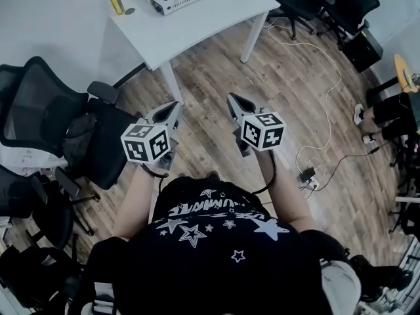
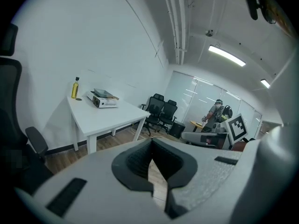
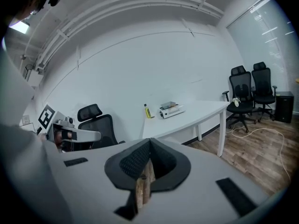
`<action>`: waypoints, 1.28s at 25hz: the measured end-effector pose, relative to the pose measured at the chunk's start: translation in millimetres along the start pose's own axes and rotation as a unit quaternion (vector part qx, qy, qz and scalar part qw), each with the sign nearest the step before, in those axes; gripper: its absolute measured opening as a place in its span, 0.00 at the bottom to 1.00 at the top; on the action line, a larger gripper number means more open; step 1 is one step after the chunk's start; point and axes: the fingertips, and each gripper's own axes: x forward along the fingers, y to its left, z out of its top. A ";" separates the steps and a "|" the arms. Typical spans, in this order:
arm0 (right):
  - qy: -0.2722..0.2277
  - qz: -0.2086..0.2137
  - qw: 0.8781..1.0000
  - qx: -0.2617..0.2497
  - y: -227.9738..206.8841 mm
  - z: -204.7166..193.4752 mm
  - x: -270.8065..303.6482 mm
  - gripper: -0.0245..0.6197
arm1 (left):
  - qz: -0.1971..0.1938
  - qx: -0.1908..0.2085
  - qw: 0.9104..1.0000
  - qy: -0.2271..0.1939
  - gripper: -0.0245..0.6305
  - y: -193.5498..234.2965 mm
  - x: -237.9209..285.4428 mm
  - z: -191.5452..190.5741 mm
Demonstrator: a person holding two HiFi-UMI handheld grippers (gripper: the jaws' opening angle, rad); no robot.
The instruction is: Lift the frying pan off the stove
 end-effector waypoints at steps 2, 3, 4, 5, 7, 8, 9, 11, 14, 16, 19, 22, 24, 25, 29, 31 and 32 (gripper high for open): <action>0.000 0.004 1.000 -0.005 -6.8 0.0 -4.6 0.05 | 0.004 0.005 1.000 0.002 0.05 -7.2 4.4 -2.7; 0.000 0.006 1.000 -0.006 -10.4 -0.3 -6.2 0.05 | 0.005 0.009 1.000 0.004 0.05 -10.6 6.9 -4.1; 0.001 0.008 1.000 -0.007 -14.1 -0.6 -7.1 0.05 | 0.007 0.013 1.000 0.007 0.05 -13.4 9.6 -5.4; 0.001 0.009 1.000 -0.005 -17.4 -1.3 -7.4 0.05 | 0.009 0.016 1.000 0.009 0.05 -15.6 11.7 -6.4; 0.004 0.013 1.000 -0.001 -21.7 -4.8 -7.8 0.05 | 0.014 0.015 1.000 0.009 0.05 -18.7 12.6 -8.3; 0.005 0.015 1.000 0.002 -23.1 -7.4 -8.0 0.05 | 0.017 0.011 1.000 0.008 0.05 -19.5 12.1 -9.8; 0.007 0.016 1.000 0.003 -24.4 -10.1 -8.1 0.05 | 0.019 0.006 1.000 0.007 0.05 -19.8 11.8 -11.9; 0.010 0.016 1.000 0.008 -27.1 -15.0 -7.0 0.05 | 0.022 -0.003 1.000 0.010 0.05 -18.9 12.0 -17.8; 0.016 0.016 1.000 0.013 -28.6 -21.0 0.2 0.05 | 0.024 -0.012 1.000 0.015 0.05 -11.4 12.3 -25.6; 0.020 0.016 1.000 0.013 -27.9 -23.5 6.2 0.05 | 0.027 -0.023 0.999 0.013 0.05 -2.0 13.3 -28.4; 0.025 0.014 1.000 0.008 -28.3 -23.1 14.2 0.05 | 0.027 -0.041 0.999 0.006 0.05 12.6 18.0 -26.8; 0.028 0.006 1.000 0.004 -33.5 -16.5 27.2 0.05 | 0.023 -0.047 0.999 -0.001 0.05 28.1 26.2 -16.7; 0.028 0.000 1.000 0.005 -37.6 -10.2 38.5 0.05 | 0.019 -0.054 0.998 -0.003 0.05 39.5 33.5 -9.7; 0.028 -0.002 1.000 0.005 -39.8 -6.7 45.0 0.05 | 0.017 -0.057 0.998 -0.003 0.05 45.4 38.0 -6.0; 0.033 -0.005 0.999 0.003 -47.4 8.0 77.0 0.05 | 0.012 -0.061 0.998 -0.004 0.05 71.6 58.9 12.6; 0.034 -0.007 0.999 0.004 -51.4 15.1 94.3 0.05 | 0.010 -0.062 0.998 -0.004 0.05 85.9 69.0 21.9; 0.034 -0.009 0.999 0.006 -54.2 18.7 103.4 0.05 | 0.010 -0.062 0.998 -0.004 0.05 93.3 74.3 26.5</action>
